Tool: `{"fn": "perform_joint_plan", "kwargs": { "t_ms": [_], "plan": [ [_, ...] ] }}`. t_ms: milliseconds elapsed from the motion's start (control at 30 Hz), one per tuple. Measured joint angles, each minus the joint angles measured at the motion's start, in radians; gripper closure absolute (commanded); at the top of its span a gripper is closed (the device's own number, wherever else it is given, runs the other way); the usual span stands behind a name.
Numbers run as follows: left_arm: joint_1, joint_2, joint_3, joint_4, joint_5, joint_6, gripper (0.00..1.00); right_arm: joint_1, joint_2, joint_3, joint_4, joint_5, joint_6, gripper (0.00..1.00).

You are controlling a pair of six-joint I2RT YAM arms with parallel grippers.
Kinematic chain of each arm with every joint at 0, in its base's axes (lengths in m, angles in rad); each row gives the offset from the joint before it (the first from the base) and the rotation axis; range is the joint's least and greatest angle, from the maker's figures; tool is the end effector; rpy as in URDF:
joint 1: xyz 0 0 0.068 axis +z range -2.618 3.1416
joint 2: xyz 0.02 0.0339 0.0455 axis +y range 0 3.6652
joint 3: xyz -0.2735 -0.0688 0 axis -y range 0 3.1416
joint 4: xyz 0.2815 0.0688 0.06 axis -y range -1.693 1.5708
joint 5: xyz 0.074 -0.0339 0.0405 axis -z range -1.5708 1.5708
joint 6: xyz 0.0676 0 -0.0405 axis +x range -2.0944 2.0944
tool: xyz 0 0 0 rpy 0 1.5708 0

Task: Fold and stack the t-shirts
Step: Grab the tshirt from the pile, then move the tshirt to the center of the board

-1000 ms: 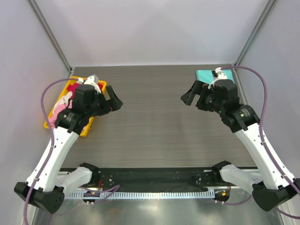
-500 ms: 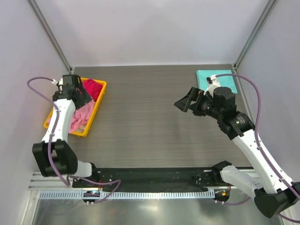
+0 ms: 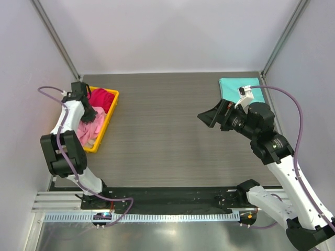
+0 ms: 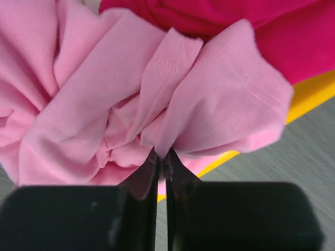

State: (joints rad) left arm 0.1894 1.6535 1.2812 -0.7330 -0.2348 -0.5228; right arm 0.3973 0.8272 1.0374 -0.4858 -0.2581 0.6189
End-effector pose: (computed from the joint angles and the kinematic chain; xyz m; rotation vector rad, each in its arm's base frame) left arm 0.3794 0.0888 0.2147 -0.9888 2.4469 0.2031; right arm 0.2070 0.1056 0.3943 0.0252 1.9449 0.9319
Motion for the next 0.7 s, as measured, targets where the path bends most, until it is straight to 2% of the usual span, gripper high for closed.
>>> {"fn": "perform_joint_plan", "kwargs": {
  "t_ms": [267, 400, 500, 600, 700],
  "plan": [
    [-0.027, -0.101, 0.305, -0.098, 0.047, 0.055, 1.00, 0.000, -0.018, -0.027, -0.003, 0.002, 0.005, 0.00],
    [-0.121, -0.167, 0.563, -0.117, 0.208, 0.068, 1.00, 0.000, -0.010, -0.025, -0.011, 0.014, 0.006, 0.00],
    [-0.214, -0.217, 0.720, -0.063, 0.381, 0.027, 1.00, 0.000, -0.001, -0.017, -0.019, 0.029, 0.006, 0.00],
    [-0.289, -0.315, 0.718, 0.074, 0.549, -0.075, 1.00, 0.000, -0.001, -0.012, -0.022, 0.043, 0.009, 0.00],
    [-0.319, -0.405, 0.631, 0.219, 0.657, -0.174, 1.00, 0.000, -0.001, -0.004, -0.025, 0.056, 0.012, 0.00]
  ]
}}
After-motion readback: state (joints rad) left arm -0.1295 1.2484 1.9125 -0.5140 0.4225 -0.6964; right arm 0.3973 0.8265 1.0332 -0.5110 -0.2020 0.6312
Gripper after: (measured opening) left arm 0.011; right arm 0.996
